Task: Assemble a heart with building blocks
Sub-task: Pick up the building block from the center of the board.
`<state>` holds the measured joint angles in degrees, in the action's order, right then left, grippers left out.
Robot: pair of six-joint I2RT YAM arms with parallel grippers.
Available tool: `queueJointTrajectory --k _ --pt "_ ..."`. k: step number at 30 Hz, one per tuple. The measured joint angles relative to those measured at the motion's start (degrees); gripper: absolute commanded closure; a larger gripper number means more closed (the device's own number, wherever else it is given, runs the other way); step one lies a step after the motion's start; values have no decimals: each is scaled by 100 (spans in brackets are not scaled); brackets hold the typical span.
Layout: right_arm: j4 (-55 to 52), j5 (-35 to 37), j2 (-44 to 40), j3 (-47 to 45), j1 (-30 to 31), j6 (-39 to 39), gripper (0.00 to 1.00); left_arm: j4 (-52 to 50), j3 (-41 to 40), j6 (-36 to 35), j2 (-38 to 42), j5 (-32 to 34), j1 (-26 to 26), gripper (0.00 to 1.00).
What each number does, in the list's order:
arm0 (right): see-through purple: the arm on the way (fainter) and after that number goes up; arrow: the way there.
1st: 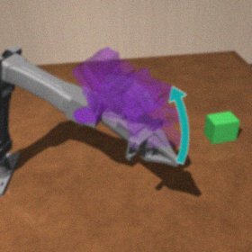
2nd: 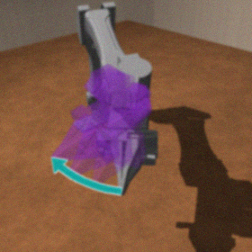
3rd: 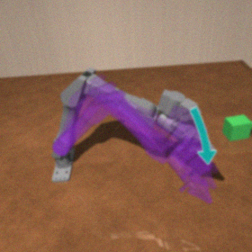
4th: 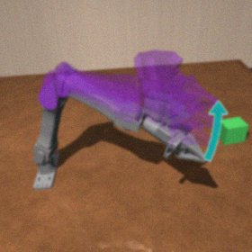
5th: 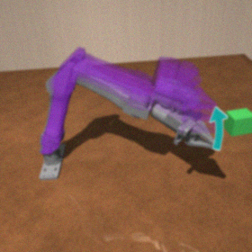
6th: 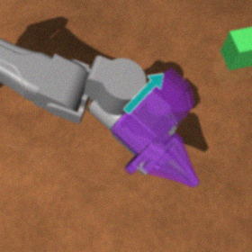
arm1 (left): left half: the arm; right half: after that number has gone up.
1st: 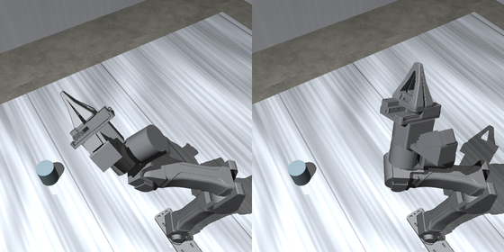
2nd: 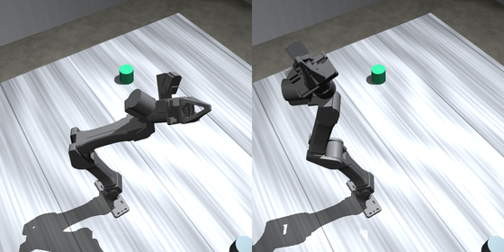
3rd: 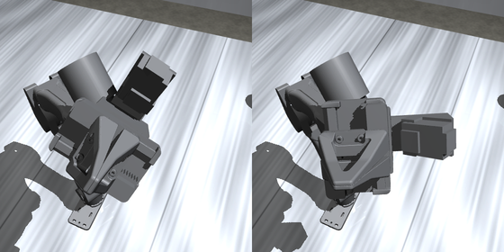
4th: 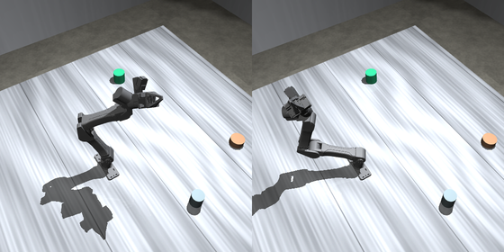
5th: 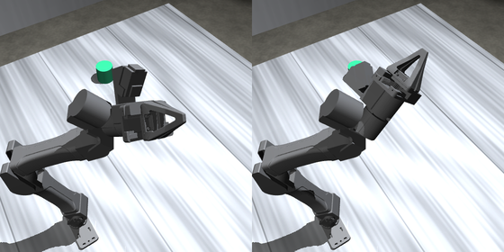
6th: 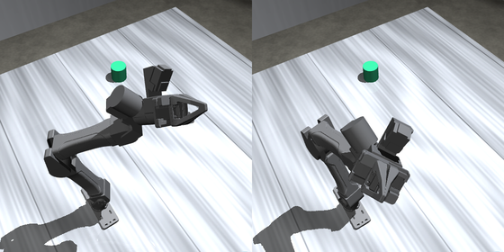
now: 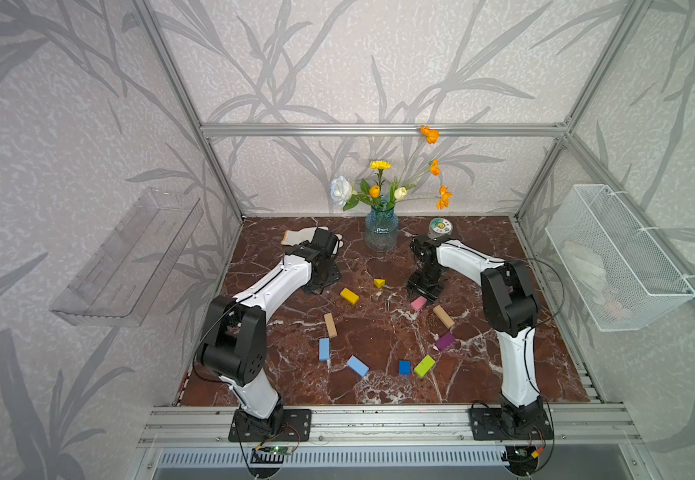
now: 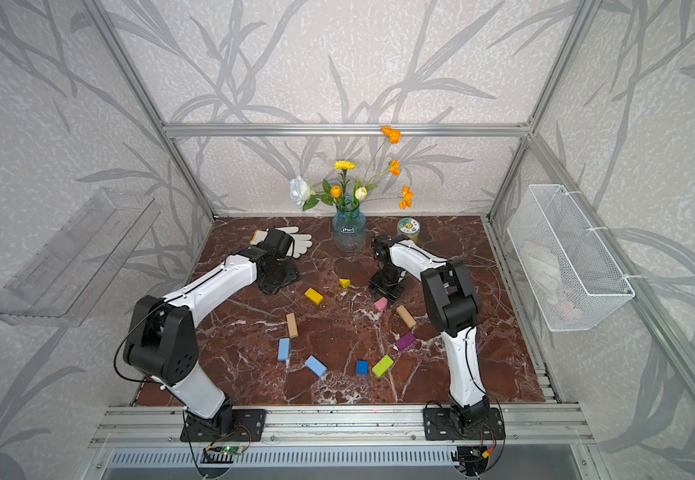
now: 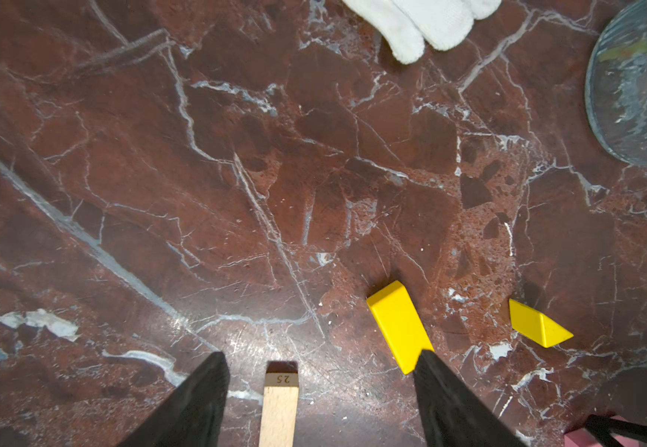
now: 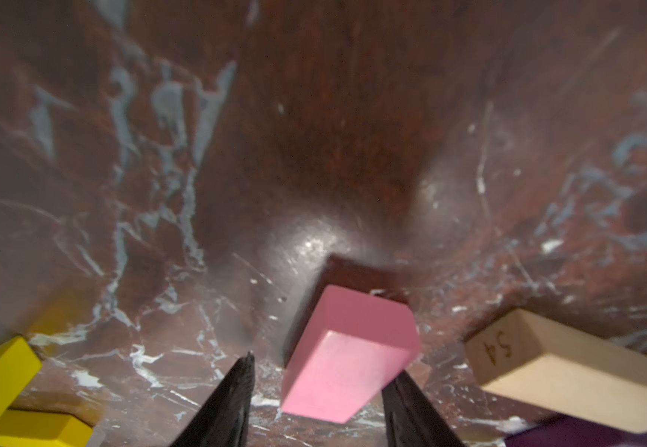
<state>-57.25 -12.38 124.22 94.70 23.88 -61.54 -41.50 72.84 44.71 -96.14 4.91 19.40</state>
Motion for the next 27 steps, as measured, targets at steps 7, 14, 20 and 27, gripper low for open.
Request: queueJointTrajectory --k 7,14,20,27 --pt "-7 162 0 4 -28 0 45 -15 -229 -22 72 15 -52 23" --pt "-4 295 15 4 -66 2 51 -4 -273 -20 168 57 -79 23" --pt "-4 398 24 4 -151 33 59 -9 -376 -15 232 85 -79 23" --pt "9 444 24 -7 -177 28 72 -7 -400 -13 232 103 -79 23"
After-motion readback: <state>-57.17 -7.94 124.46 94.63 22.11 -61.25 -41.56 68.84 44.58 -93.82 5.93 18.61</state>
